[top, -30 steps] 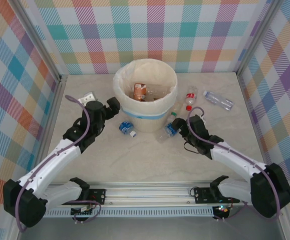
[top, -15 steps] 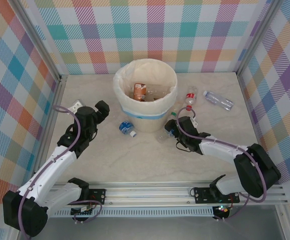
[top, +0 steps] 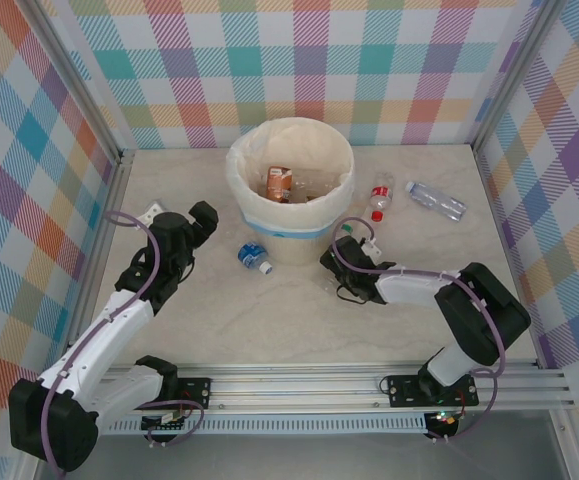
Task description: Put the plastic bottles in the bin
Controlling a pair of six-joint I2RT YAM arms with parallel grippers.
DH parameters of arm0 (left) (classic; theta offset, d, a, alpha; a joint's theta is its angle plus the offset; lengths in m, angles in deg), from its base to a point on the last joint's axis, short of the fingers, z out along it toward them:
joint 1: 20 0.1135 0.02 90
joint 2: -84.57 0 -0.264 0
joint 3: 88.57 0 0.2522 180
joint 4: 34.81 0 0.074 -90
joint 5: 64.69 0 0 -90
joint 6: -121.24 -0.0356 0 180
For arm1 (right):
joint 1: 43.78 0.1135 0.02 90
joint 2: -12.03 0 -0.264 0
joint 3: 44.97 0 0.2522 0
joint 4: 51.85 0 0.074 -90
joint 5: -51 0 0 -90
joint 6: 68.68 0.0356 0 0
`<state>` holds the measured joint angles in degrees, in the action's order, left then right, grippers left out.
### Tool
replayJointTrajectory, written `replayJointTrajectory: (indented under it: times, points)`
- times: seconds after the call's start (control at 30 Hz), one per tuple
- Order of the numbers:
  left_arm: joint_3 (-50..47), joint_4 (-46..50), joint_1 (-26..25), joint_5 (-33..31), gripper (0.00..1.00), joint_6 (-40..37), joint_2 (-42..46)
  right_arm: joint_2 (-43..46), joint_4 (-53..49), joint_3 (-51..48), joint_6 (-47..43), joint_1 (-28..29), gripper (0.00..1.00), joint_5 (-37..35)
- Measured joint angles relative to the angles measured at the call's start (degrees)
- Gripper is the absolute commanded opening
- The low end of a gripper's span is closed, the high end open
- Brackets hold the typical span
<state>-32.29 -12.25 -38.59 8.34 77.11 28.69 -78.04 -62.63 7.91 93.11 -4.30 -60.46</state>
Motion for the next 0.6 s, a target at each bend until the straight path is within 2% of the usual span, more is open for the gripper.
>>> replayJointTrajectory:
  times: [0.17, 0.3, 0.6]
  points:
    - [0.0, -0.2, 0.2, 0.7, 1.00, 0.2, -0.7, -0.2, 0.2, -0.1, -0.4, 0.3, 0.62, -1.1]
    - [0.0, -0.2, 0.4, 1.5, 1.00, 0.9, -2.2, 1.3, 2.1, -1.8, -2.5, 0.3, 0.60, -1.7]
    - [0.0, -1.5, 0.6, 4.0, 1.00, 2.8, -5.9, 17.0, 0.8, -3.6, -15.4, 0.3, 0.55, -5.9]
